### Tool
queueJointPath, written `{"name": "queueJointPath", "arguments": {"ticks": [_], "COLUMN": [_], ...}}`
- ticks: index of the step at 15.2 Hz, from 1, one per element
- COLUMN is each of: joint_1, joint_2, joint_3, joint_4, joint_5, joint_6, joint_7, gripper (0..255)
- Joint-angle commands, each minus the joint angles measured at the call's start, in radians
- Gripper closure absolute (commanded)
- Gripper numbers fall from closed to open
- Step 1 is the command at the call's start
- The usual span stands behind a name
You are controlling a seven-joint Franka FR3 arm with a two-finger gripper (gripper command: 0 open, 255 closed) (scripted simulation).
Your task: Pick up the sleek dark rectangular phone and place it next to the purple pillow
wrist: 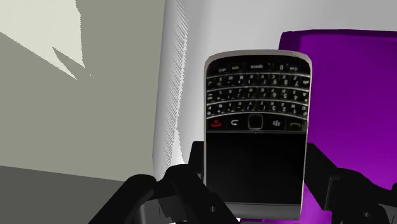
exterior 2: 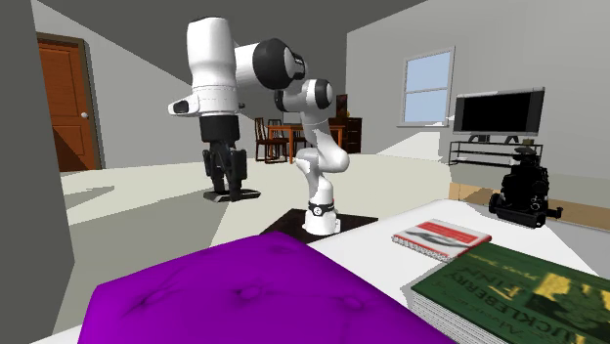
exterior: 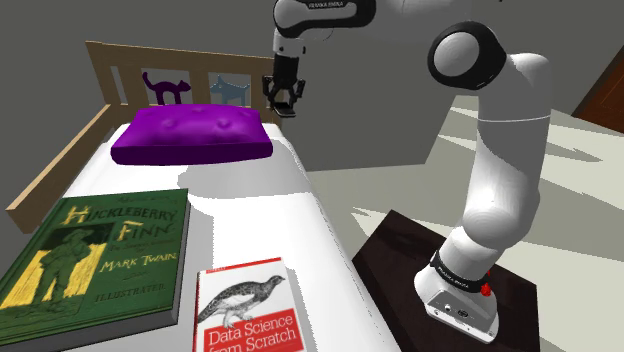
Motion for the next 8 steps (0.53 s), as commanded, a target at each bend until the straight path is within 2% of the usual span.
{"name": "queueJointPath", "arguments": {"ticks": [1,8], "joint_1": [0.000,-0.002], "joint_2": [-0.005,0.001], "joint_3": [0.000,-0.001], "joint_4": [-0.035,-0.121], "joint_5": [0.001,0.001], "joint_6": [0.031,0.123], "joint_7": [-0.001,-0.004], "gripper": [255,255]}}
